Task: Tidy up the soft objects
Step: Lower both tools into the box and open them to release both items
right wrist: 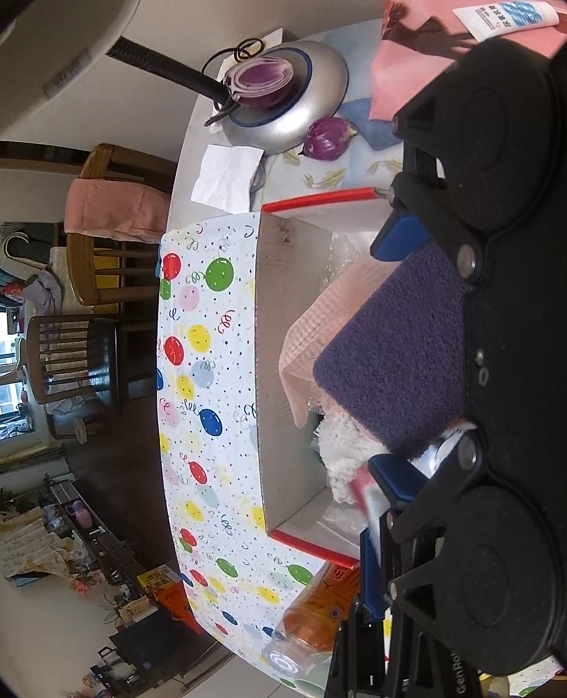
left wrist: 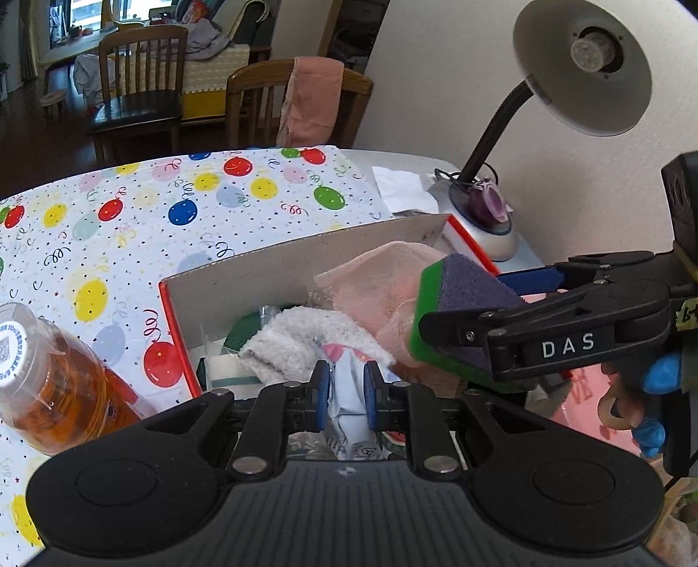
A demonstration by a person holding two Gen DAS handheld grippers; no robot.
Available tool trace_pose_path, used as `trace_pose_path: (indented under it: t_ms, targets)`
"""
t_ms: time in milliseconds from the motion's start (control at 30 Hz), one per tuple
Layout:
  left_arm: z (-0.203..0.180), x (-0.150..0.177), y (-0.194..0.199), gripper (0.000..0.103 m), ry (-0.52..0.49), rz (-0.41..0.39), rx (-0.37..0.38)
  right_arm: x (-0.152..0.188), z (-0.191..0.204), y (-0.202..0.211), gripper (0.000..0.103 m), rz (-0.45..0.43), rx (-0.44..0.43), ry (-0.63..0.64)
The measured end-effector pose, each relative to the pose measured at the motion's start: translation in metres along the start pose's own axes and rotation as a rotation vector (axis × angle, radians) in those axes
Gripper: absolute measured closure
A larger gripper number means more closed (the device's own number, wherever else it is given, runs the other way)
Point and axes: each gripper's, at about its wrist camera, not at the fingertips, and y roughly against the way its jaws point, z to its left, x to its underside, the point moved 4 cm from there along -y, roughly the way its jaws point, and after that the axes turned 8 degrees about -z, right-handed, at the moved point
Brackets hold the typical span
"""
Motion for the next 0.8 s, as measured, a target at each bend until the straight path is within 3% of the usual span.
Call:
trace_pose_path:
  t_ms: [567,800]
  targets:
    - [0.007,0.012,-0.023,0.087,-0.031,0.024,-0.066,-0.008,-0.004,-0.014,0.006,0.005,-0.004,-0.032]
    - [0.007,0.016,-0.019,0.079,-0.017,0.027,-0.081,-0.008,-0.003,-0.002,0.007,-0.012,-0.034,-0.04]
